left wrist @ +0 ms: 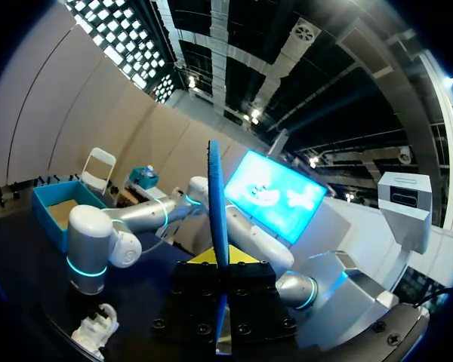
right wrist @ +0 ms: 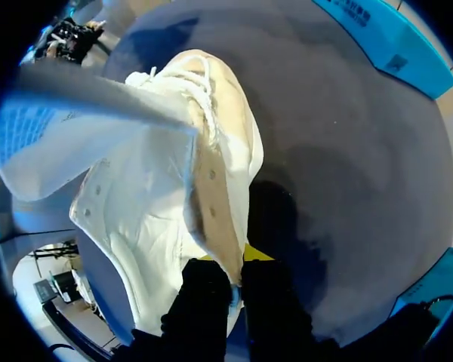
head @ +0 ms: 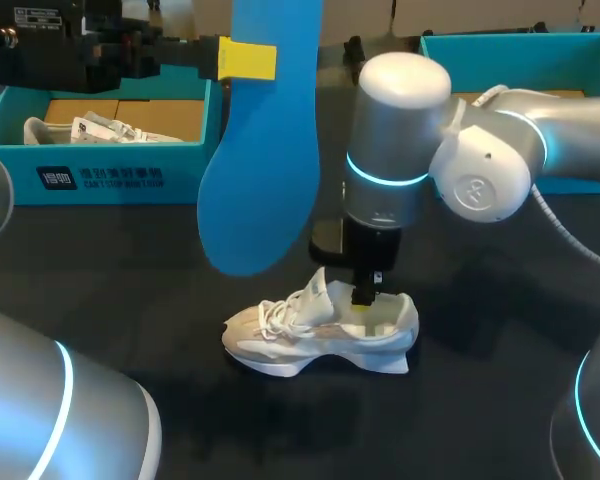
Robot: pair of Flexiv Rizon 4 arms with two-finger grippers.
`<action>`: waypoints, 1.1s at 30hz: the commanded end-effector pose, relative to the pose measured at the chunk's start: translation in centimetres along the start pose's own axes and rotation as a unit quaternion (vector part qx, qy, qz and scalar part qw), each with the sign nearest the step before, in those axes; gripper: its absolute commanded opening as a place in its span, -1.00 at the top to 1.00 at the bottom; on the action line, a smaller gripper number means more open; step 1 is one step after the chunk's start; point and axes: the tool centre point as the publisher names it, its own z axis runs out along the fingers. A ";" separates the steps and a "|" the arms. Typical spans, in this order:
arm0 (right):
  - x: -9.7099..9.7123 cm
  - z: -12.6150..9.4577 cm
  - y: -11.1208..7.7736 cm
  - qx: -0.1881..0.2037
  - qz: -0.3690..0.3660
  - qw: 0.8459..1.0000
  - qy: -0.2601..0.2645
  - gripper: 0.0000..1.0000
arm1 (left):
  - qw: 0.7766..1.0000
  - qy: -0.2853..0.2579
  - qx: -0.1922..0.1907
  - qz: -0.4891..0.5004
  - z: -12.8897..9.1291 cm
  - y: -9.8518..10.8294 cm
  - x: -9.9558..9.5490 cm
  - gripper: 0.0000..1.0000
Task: Take the shoe out of the shoebox, open the shoe tongue, remove and reinsert the insole, then place the shoe into the shoebox
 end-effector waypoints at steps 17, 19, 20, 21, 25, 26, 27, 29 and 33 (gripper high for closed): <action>3.9 -4.5 -0.2 -0.057 0.138 0.988 0.025 1.00 | 1.000 -0.001 -0.002 0.000 0.1 -0.2 0.0 1.00; 4.7 -4.6 -0.2 -0.064 0.180 0.981 0.022 1.00 | 1.000 -0.001 -0.002 0.000 0.1 -0.2 0.0 1.00; 5.0 -4.8 -0.1 -0.068 0.193 0.979 0.020 1.00 | 1.000 -0.001 -0.002 0.000 0.1 -0.2 0.0 1.00; 5.3 -4.9 0.1 -0.073 0.211 0.975 0.019 1.00 | 1.000 -0.001 -0.002 0.000 0.1 -0.2 0.0 1.00; 6.8 -5.8 0.9 -0.093 0.290 0.952 0.020 1.00 | 1.000 -0.001 -0.002 0.000 0.1 -0.2 0.0 1.00; 7.1 -5.8 1.3 -0.099 0.299 0.949 0.025 1.00 | 1.000 -0.001 -0.002 0.000 0.1 -0.2 0.0 1.00; 7.1 -5.8 1.3 -0.099 0.299 0.949 0.025 1.00 | 1.000 -0.001 -0.002 0.000 0.1 -0.2 0.0 1.00; 7.1 -5.8 1.3 -0.099 0.299 0.949 0.025 1.00 | 1.000 -0.001 -0.002 0.000 0.1 -0.2 0.0 1.00; 7.1 -5.8 1.3 -0.099 0.299 0.949 0.025 1.00 | 1.000 -0.001 -0.002 0.000 0.1 -0.2 0.0 1.00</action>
